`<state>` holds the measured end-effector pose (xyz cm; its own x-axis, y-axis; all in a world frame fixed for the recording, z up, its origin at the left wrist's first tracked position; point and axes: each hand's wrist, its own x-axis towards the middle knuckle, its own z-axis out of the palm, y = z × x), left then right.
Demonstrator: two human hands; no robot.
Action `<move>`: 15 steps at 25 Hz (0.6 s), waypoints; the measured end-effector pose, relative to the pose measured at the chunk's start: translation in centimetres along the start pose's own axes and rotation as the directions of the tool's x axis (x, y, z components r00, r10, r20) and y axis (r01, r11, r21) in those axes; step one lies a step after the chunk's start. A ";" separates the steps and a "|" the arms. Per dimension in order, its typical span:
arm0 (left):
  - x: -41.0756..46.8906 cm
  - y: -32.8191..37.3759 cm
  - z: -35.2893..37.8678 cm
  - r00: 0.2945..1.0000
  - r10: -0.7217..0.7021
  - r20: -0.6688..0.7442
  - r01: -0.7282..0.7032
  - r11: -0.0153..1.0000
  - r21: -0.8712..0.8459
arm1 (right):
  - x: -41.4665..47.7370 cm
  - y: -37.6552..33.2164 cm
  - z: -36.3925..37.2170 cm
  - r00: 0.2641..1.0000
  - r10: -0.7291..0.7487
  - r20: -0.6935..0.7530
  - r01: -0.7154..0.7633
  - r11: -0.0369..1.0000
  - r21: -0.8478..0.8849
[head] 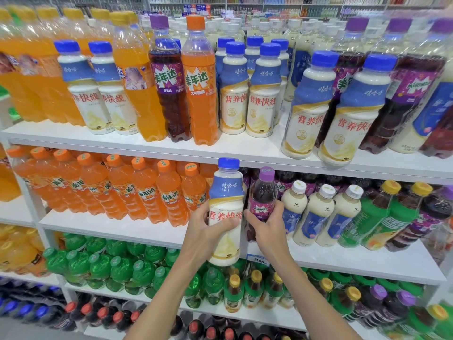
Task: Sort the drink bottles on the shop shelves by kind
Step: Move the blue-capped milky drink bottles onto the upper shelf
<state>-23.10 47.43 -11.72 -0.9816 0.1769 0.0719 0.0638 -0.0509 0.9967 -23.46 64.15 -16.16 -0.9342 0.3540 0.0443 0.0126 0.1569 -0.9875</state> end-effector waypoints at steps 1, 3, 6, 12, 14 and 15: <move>0.1 0.0 -0.1 1.000 0.000 0.002 0.000 1.000 0.001 | 0.4 0.2 0.3 1.000 0.002 -0.010 -0.002 1.000 0.001; 0.2 0.0 -0.2 1.000 0.001 0.006 -0.001 1.000 -0.004 | 1.0 0.6 0.9 0.999 0.000 -0.038 0.000 1.000 -0.003; 0.3 -0.1 -0.3 1.000 -0.001 0.012 0.001 1.000 -0.017 | 1.5 1.7 1.5 0.996 0.006 -0.092 -0.008 1.000 -0.028; 0.6 -0.5 -0.2 1.000 0.001 0.029 0.000 0.999 -0.035 | 1.7 2.7 2.4 0.986 0.055 -0.155 -0.057 0.998 -0.012; 0.8 -0.6 -0.1 1.000 0.001 0.029 0.000 0.999 -0.036 | 1.8 2.8 2.6 0.984 0.047 -0.171 -0.051 0.999 -0.019; 0.9 -0.7 -0.1 1.000 0.001 0.030 0.000 0.999 -0.036 | 1.8 2.7 2.7 0.982 0.041 -0.187 -0.046 0.999 -0.022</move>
<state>-24.03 47.58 -12.31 -0.9758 0.2058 0.0741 0.0573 -0.0862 0.9946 -26.08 62.69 -19.21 -0.8499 0.5260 0.0308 0.0639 0.1610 -0.9849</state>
